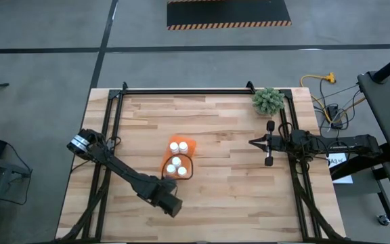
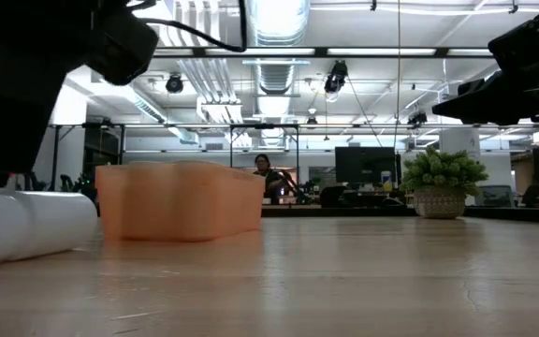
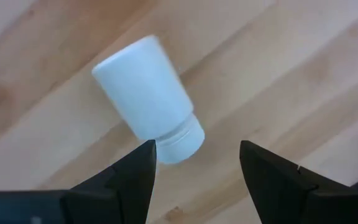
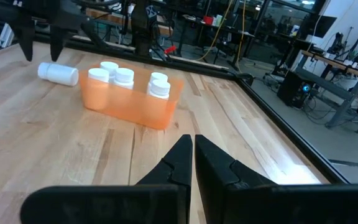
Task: Pick and place pill bottles into a basket
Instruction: Put the white medicine bottle into the orange bin
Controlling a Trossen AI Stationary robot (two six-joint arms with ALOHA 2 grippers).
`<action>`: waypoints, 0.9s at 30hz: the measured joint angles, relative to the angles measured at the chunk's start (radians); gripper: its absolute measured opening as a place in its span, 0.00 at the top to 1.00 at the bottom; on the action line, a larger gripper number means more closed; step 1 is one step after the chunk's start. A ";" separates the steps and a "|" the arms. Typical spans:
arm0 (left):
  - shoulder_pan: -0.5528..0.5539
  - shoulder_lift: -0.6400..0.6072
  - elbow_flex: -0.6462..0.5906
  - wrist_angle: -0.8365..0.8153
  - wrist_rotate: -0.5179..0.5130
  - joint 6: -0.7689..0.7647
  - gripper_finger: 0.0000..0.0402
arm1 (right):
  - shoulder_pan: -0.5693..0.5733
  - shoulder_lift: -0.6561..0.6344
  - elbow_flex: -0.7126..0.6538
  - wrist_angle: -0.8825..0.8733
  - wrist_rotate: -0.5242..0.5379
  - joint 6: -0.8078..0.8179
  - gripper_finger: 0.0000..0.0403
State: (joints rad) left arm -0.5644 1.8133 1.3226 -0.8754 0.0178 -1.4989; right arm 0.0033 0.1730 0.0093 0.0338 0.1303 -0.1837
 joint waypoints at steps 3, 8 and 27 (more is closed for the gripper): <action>0.000 0.000 -0.003 0.004 0.000 -0.120 0.47 | 0.000 0.000 0.000 0.000 0.000 0.000 0.98; 0.000 0.000 -0.002 0.102 -0.037 -0.235 0.47 | 0.000 0.000 0.000 0.000 0.000 0.000 0.98; 0.029 0.155 0.022 1.030 -0.162 -0.092 0.47 | 0.000 0.000 0.000 0.000 0.000 0.000 0.98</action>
State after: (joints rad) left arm -0.5358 1.9685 1.3441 0.1543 -0.1444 -1.5909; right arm 0.0034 0.1726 0.0097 0.0334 0.1303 -0.1837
